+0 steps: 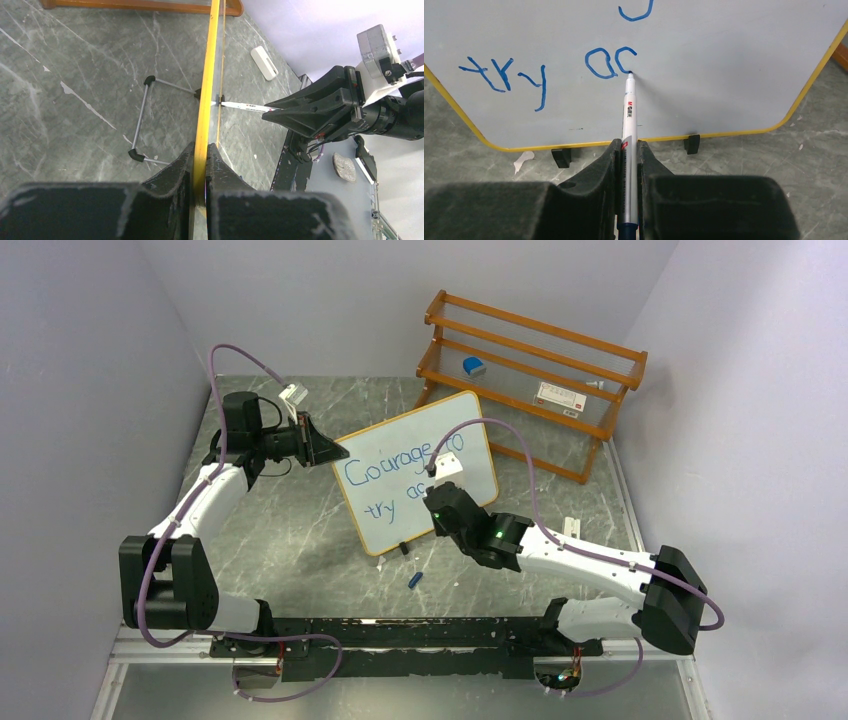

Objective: Write a sentence on the whiteboard

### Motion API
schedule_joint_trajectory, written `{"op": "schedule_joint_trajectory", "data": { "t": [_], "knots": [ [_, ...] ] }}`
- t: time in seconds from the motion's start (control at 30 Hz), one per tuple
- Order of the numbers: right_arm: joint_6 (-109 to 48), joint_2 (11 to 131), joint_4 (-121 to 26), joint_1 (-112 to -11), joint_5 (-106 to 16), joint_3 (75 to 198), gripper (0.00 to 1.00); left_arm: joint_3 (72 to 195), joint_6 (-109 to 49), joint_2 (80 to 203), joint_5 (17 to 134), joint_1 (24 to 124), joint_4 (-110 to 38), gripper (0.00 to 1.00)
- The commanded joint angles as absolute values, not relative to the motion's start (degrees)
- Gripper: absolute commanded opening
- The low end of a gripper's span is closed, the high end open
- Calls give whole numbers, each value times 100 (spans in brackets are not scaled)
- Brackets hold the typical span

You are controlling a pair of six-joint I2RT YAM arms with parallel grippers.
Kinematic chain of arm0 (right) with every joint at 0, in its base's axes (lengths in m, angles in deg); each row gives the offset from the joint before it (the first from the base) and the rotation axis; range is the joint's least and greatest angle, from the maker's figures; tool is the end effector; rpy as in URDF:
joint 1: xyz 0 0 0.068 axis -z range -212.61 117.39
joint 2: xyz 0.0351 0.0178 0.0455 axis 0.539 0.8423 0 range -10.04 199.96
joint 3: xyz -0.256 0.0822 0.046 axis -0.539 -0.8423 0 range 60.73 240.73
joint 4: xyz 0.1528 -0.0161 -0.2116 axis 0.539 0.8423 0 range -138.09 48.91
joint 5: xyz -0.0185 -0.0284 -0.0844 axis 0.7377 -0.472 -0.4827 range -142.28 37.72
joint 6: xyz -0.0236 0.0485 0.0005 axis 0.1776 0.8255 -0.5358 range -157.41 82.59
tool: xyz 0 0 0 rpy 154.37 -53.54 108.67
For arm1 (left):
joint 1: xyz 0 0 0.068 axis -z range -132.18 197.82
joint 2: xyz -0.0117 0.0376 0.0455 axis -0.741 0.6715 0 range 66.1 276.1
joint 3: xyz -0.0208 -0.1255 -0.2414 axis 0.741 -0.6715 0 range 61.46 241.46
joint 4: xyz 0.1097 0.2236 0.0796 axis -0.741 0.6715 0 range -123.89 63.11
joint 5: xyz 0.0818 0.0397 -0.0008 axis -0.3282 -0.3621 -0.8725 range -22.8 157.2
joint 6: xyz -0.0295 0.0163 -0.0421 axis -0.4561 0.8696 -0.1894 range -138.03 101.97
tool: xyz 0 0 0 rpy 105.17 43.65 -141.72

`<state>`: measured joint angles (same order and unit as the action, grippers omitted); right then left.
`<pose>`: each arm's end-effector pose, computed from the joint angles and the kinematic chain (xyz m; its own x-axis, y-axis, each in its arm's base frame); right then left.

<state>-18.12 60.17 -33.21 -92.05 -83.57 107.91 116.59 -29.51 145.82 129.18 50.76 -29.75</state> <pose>0.1491 0.2162 0.2570 -0.4691 -0.2393 -0.8501 -0.3947 0.9179 -0.0406 0.2981 -0.0468 0.2823 -0.6293 -0.0612 -0.7748 0.6856 0.4258 -0.5905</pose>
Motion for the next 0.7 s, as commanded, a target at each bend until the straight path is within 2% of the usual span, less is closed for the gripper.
{"op": "schedule_joint_trajectory", "data": {
  "t": [0.0,0.67],
  "knots": [
    [-1746,6064,-3359,-9152,-8632,10749,0,11595,-2638,14775,12453,5247,-2572,5],
    [-1863,6000,-3777,-9142,-8770,10818,0,11603,-2632,14777,12442,5248,-2570,5]
  ]
}}
